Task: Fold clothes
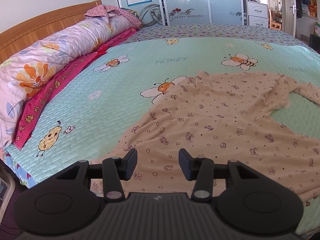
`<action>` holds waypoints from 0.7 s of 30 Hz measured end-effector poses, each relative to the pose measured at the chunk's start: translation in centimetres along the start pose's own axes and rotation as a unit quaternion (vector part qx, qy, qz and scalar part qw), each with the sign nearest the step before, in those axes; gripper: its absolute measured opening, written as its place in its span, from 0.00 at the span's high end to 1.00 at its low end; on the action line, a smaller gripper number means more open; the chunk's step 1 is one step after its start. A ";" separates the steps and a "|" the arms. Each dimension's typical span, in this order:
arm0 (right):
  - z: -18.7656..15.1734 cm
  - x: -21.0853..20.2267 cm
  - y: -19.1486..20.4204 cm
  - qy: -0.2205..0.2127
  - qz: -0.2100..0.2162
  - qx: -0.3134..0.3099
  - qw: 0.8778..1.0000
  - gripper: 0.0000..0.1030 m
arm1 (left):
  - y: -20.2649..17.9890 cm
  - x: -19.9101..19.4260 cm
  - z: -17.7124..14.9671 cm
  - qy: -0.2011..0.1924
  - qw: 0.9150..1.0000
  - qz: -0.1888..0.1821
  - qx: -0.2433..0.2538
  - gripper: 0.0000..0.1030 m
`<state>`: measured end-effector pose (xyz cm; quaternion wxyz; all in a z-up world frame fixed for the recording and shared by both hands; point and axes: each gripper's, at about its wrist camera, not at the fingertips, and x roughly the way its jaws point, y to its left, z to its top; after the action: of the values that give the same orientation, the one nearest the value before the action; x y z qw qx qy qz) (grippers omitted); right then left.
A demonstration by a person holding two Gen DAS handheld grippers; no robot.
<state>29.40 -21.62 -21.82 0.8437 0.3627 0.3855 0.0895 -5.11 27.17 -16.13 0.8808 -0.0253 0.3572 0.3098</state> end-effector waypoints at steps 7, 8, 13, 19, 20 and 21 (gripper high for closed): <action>-5.7 2.5 8.0 0.077 0.078 -0.078 0.991 0.66 | 2.1 2.3 1.9 0.006 0.999 0.007 -0.033 0.45; -6.9 2.4 8.9 0.084 0.085 -0.087 0.989 0.66 | 2.5 2.9 2.4 0.008 0.999 0.005 -0.039 0.45; -11.5 1.0 11.3 0.111 0.111 -0.110 0.981 0.65 | 5.0 8.6 7.9 0.020 0.997 -0.035 -0.070 0.39; -13.9 -1.0 10.6 0.117 0.097 -0.109 0.982 0.65 | 5.5 20.5 13.6 0.158 0.961 -0.198 -0.115 0.39; -14.1 -1.2 10.4 0.116 0.092 -0.111 0.983 0.65 | 5.4 22.4 13.9 0.184 0.950 -0.215 -0.129 0.39; -14.4 -1.5 10.3 0.114 0.088 -0.112 0.983 0.65 | 5.1 23.8 13.9 0.203 0.943 -0.223 -0.139 0.39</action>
<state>19.42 -7.05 -20.26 0.8185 0.2853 0.4335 0.2465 13.70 47.59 -20.24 0.8237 -0.2884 0.4675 0.1406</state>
